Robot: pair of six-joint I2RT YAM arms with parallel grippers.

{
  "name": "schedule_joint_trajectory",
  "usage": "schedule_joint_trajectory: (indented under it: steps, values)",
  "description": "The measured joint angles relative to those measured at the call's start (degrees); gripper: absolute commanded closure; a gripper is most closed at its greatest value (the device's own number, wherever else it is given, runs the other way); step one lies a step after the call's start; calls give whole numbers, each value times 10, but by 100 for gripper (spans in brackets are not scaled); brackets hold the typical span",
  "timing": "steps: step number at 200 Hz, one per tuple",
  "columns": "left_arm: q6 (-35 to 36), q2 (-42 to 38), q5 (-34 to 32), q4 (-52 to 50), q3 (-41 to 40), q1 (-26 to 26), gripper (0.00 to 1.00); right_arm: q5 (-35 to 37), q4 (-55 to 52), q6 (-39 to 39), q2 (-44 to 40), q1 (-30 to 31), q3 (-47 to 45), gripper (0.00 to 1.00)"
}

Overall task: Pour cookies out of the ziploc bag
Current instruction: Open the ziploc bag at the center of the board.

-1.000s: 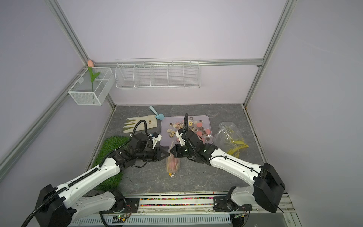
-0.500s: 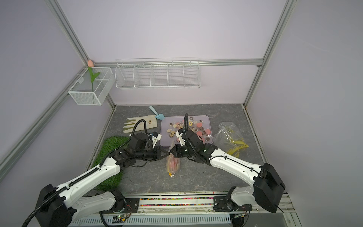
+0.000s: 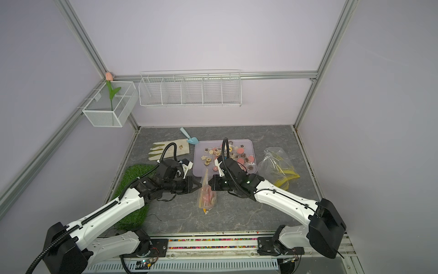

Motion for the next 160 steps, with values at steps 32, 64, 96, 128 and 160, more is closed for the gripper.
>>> schedule_joint_trajectory:
  steps: [32, 64, 96, 128, 160]
  values:
    - [2, -4, -12, -16, 0, 0, 100, 14, -11, 0, -2, 0, 0, 93]
    - [1, -8, -8, -9, 0, 0, 100, -2, 6, -2, -2, 0, -1, 62]
    - [-1, -7, 0, -1, 0, -3, 100, -17, 22, -4, -2, 0, -2, 52]
    - [-1, 0, 4, 3, 5, -16, 100, -26, 26, -4, 7, 3, 2, 52]
    - [-1, 5, 5, 4, 10, -19, 100, -30, 28, -5, 16, 5, 7, 54]
